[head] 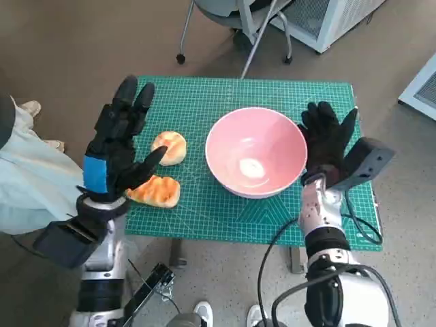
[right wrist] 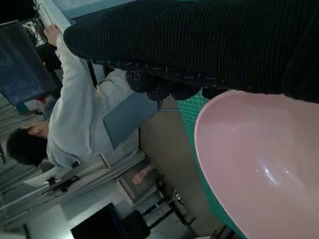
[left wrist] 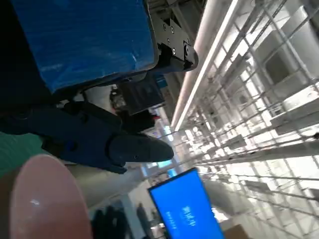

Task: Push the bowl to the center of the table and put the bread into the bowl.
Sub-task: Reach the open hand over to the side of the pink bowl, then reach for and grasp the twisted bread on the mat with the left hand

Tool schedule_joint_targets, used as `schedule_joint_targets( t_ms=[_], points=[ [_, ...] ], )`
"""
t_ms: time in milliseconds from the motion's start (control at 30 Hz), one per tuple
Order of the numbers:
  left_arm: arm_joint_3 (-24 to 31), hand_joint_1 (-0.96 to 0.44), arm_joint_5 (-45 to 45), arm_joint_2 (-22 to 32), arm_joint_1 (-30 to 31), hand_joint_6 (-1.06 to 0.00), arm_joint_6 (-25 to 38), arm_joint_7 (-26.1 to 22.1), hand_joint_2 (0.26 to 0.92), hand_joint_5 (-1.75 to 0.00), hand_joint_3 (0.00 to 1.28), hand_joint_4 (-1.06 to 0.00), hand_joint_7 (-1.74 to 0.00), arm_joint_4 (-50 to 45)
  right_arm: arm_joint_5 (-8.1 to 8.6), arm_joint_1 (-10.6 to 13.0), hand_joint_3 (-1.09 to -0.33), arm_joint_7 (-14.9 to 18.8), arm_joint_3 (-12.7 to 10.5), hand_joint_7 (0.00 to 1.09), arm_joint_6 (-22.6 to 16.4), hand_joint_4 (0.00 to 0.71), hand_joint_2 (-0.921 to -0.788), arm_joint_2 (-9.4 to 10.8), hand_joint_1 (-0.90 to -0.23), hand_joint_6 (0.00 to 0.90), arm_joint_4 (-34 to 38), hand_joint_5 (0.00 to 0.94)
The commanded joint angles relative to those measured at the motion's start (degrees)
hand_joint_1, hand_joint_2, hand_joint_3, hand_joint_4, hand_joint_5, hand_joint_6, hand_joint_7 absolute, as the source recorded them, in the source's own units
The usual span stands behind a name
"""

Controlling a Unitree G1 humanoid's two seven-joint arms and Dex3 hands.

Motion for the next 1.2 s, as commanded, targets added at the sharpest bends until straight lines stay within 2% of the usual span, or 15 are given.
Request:
schedule_joint_targets(
  t_ms=[33, 233, 367, 433, 600, 733, 867, 1033, 1200],
  points=[
    [1.9, -0.44, 4.3, 7.3, 2.3, -0.30, 0.1, -1.3, 0.921, 0.00, 0.21, -0.33, -0.07, 0.6, -0.95, 0.5, -0.839, 0.9, 0.5, 0.79, -2.6, 0.261, -0.921, -1.8, -0.460, 0.078, -0.3, 0.001],
    [2.0, -0.45, 10.4, 15.6, 3.6, -0.31, 0.1, -2.6, 0.921, -0.01, 0.18, -0.34, -0.07, 1.2, -2.72, 0.0, -0.810, 3.4, 2.6, 0.70, -9.9, 0.295, -0.921, -3.1, -0.504, 0.098, -1.8, 0.012],
    [0.7, -0.43, 12.2, 20.6, 3.9, -0.32, 3.4, -6.0, 0.909, 0.00, 0.10, -0.34, -0.08, 0.1, -2.74, -0.4, -0.775, 8.1, 3.7, 0.66, -16.2, 0.325, -0.921, -3.6, -0.521, 0.141, -3.6, 0.016],
    [0.0, -0.42, 12.5, 22.7, 4.3, -0.32, 6.3, -8.3, 0.895, 0.00, 0.07, -0.33, -0.08, -1.6, -2.90, -0.2, -0.763, 11.1, 4.7, 0.65, -19.8, 0.334, -0.921, -3.9, -0.523, 0.151, -4.9, 0.017],
    [-2.7, -0.38, 13.7, 27.1, 4.6, -0.35, 15.9, -14.1, 0.842, 0.00, 0.02, -0.29, -0.09, -6.8, -2.00, 0.4, -0.746, 18.4, 6.7, 0.64, -27.4, 0.361, -0.921, -3.9, -0.526, 0.156, -8.8, 0.026],
    [-5.4, -0.33, 16.2, 29.1, 3.9, -0.36, 20.7, -16.7, 0.805, 0.00, 0.00, -0.26, -0.08, -9.2, -1.41, 1.1, -0.749, 22.4, 8.4, 0.65, -31.2, 0.371, -0.921, -3.6, -0.520, 0.152, -11.8, 0.026],
    [-8.2, -0.28, 18.9, 30.0, 2.8, -0.37, 23.0, -18.3, 0.788, 0.00, 0.00, -0.26, -0.07, -9.4, -1.03, 2.1, -0.751, 25.2, 10.1, 0.66, -34.3, 0.377, -0.921, -3.4, -0.525, 0.148, -14.6, 0.027],
    [-11.6, -0.24, 22.3, 30.4, 1.1, -0.38, 25.2, -19.7, 0.778, 0.00, 0.00, -0.26, -0.06, -8.5, 0.73, 3.2, -0.716, 28.6, 11.6, 0.69, -36.4, 0.383, -0.921, -2.8, -0.559, 0.149, -17.5, 0.024],
    [-14.5, -0.25, 25.1, 30.1, -0.7, -0.38, 24.6, -19.9, 0.771, 0.00, 0.00, -0.26, -0.05, -5.7, 1.28, 4.6, -0.676, 29.9, 13.2, 0.72, -37.5, 0.381, -0.921, -2.4, -0.595, 0.153, -20.2, 0.018]
  ],
)
